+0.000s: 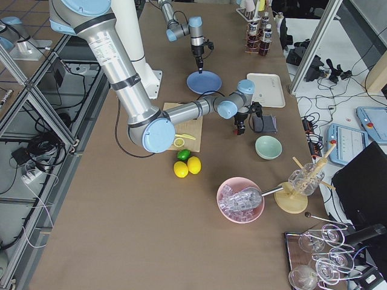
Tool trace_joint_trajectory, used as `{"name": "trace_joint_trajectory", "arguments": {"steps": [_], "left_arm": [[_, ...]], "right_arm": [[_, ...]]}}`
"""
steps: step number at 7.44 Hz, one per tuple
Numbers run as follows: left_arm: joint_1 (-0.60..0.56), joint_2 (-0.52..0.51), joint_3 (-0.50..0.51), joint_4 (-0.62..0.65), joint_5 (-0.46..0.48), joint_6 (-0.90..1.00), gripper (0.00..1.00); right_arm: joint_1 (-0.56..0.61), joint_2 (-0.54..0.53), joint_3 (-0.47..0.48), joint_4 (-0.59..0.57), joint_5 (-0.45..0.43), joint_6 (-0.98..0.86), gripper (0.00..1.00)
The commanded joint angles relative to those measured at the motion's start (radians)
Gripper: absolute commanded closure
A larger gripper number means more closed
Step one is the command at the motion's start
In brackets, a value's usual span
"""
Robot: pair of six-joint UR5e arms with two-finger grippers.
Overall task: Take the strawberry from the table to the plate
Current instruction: 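Set the plate down with the left gripper while the right grasps the strawberry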
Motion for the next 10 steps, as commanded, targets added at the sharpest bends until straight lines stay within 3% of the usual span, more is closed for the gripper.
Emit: {"name": "trace_joint_trajectory", "arguments": {"steps": [1, 2, 3, 4, 7, 10], "left_arm": [[0.006, -0.002, 0.002, 0.0, 0.001, -0.002, 1.0], [0.006, -0.002, -0.003, 0.0, 0.0, -0.002, 0.95], [0.004, 0.0, -0.002, 0.002, 0.0, -0.002, 0.3], [0.001, -0.001, -0.008, 0.002, -0.002, -0.002, 0.19], [-0.032, 0.001, -0.086, 0.114, -0.013, 0.007, 0.18], [-0.182, 0.064, -0.089, 0.117, -0.161, 0.163, 0.18]], "right_arm": [[-0.014, 0.0, -0.002, 0.0, -0.001, 0.0, 0.49], [-0.014, -0.003, -0.002, -0.001, -0.001, 0.0, 0.81], [-0.009, -0.005, -0.002, -0.001, -0.001, 0.0, 1.0], [-0.006, 0.001, 0.001, -0.001, 0.001, 0.002, 1.0], [-0.018, 0.117, 0.033, -0.038, 0.035, 0.16, 1.0], [-0.203, 0.167, 0.208, -0.099, 0.0, 0.496, 1.0]]}}
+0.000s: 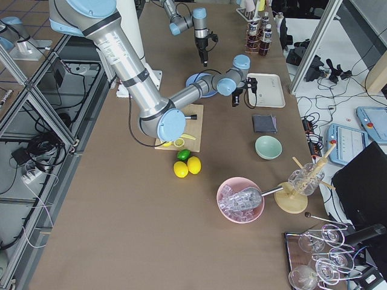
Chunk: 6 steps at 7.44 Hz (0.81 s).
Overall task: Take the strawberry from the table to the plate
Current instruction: 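Carry the strawberry with the right gripper over the blue plate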
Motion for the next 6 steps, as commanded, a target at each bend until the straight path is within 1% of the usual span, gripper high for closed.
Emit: {"name": "trace_joint_trajectory", "arguments": {"steps": [1, 2, 3, 4, 5, 6], "left_arm": [[-0.131, 0.062, 0.001, 0.003, -0.116, 0.184, 0.18], [-0.217, 0.094, 0.002, 0.003, -0.204, 0.267, 0.18], [-0.275, 0.114, 0.007, 0.003, -0.267, 0.336, 0.17], [-0.305, 0.123, 0.007, 0.003, -0.282, 0.359, 0.17], [-0.308, 0.125, 0.005, 0.003, -0.29, 0.36, 0.17], [-0.308, 0.13, -0.002, 0.003, -0.29, 0.36, 0.17]], "right_arm": [[-0.169, 0.024, 0.165, -0.118, -0.103, 0.194, 1.0], [-0.274, 0.031, 0.193, -0.152, -0.19, 0.25, 1.0], [-0.344, 0.04, 0.186, -0.148, -0.235, 0.296, 1.0], [-0.373, 0.045, 0.16, -0.145, -0.289, 0.298, 1.0], [-0.375, 0.053, 0.128, -0.14, -0.299, 0.295, 1.0], [-0.372, 0.079, 0.084, -0.105, -0.3, 0.295, 1.0]]}}
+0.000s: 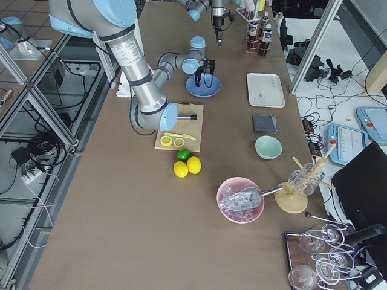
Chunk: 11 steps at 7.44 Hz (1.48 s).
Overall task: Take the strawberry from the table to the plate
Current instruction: 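Carry the strawberry with the right gripper over the blue plate, then lower the strawberry onto the plate and open the right gripper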
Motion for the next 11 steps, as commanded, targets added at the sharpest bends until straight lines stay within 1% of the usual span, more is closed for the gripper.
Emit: {"name": "trace_joint_trajectory", "arguments": {"steps": [1, 2, 3, 4, 5, 6, 7, 8, 9, 10, 11], "left_arm": [[-0.009, 0.013, -0.008, -0.002, -0.009, 0.007, 0.17], [-0.009, 0.015, -0.008, -0.002, -0.009, 0.007, 0.17], [-0.009, 0.015, -0.008, -0.002, -0.008, 0.005, 0.17], [-0.009, 0.016, -0.009, -0.002, -0.009, 0.005, 0.17], [-0.023, 0.016, -0.012, 0.006, -0.011, 0.005, 0.17], [-0.113, 0.05, -0.034, 0.018, -0.078, 0.032, 0.18], [-0.223, 0.12, -0.073, 0.046, -0.163, 0.189, 0.18], [-0.326, 0.175, -0.097, 0.114, -0.214, 0.37, 0.18], [-0.43, 0.221, -0.095, 0.191, -0.25, 0.58, 0.18], [-0.521, 0.248, -0.083, 0.293, -0.256, 0.802, 0.18], [-0.619, 0.248, -0.08, 0.43, -0.255, 1.028, 0.18]], "right_arm": [[0.002, 0.04, -0.076, 0.04, -0.014, 0.003, 1.0], [0.015, 0.043, -0.069, 0.039, -0.005, -0.005, 0.37], [0.04, 0.042, -0.038, 0.026, 0.031, -0.007, 0.0], [0.058, 0.039, -0.026, 0.025, 0.071, -0.008, 0.0], [0.101, 0.035, 0.047, -0.06, 0.099, -0.019, 0.0], [0.176, 0.017, 0.179, -0.218, 0.157, -0.108, 0.0], [0.271, -0.063, 0.323, -0.33, 0.203, -0.246, 0.0], [0.408, -0.134, 0.356, -0.352, 0.295, -0.41, 0.0], [0.528, -0.209, 0.352, -0.353, 0.375, -0.56, 0.0], [0.678, -0.298, 0.338, -0.353, 0.45, -0.793, 0.0], [0.807, -0.37, 0.292, -0.356, 0.517, -0.98, 0.0]]}}
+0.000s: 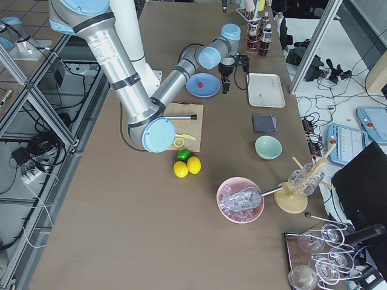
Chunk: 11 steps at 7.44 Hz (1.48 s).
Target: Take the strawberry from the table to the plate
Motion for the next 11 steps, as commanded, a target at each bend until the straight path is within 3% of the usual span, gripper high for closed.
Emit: {"name": "trace_joint_trajectory", "arguments": {"steps": [1, 2, 3, 6, 7, 8, 11], "left_arm": [[-0.222, 0.02, 0.014, 0.275, -0.009, 0.515, 0.18], [-0.279, 0.017, 0.019, 0.376, 0.003, 0.656, 0.18], [-0.315, 0.024, 0.061, 0.39, 0.011, 0.777, 0.19], [-0.321, 0.049, 0.128, 0.408, 0.009, 0.768, 0.18], [-0.324, 0.049, 0.138, 0.407, 0.009, 0.761, 0.1], [-0.326, 0.055, 0.12, 0.407, 0.009, 0.76, 0.09], [-0.324, 0.057, 0.128, 0.407, 0.023, 0.761, 0.07]], "right_arm": [[0.259, -0.194, -0.055, -0.006, 0.093, -0.421, 0.0], [0.37, -0.256, -0.113, -0.01, 0.101, -0.6, 0.0], [0.463, -0.339, -0.136, -0.01, 0.093, -0.751, 0.0], [0.564, -0.444, -0.141, -0.01, 0.037, -0.819, 0.0], [0.613, -0.459, -0.139, -0.012, 0.035, -0.861, 0.0], [0.656, -0.471, -0.132, -0.013, 0.041, -0.861, 0.0], [0.65, -0.47, -0.142, -0.012, 0.027, -0.86, 0.0]]}}
